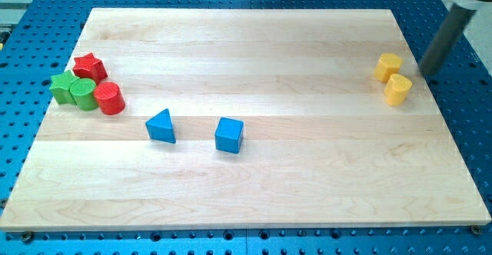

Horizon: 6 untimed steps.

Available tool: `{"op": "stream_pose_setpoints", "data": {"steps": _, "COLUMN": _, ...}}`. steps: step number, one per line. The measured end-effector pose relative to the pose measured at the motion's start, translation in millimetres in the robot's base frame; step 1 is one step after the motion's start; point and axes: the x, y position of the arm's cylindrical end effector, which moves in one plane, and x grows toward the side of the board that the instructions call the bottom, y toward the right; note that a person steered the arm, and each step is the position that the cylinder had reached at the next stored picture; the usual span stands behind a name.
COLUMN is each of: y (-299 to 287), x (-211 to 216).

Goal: Place yellow blocks and blue blocks at the right center of the board

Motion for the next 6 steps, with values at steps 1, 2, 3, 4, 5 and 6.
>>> {"op": "stream_pose_setpoints", "data": {"steps": 1, "y": -33, "x": -11}}
{"op": "stream_pose_setpoints", "data": {"steps": 2, "y": -31, "x": -53}}
{"op": "stream_pose_setpoints", "data": {"steps": 3, "y": -55, "x": -19}}
{"op": "stream_pose_setpoints", "data": {"steps": 4, "y": -65, "x": 1}}
{"op": "stream_pose_setpoints", "data": {"steps": 5, "y": -162, "x": 12}}
{"op": "stream_pose_setpoints", "data": {"steps": 6, "y": -300, "x": 26}}
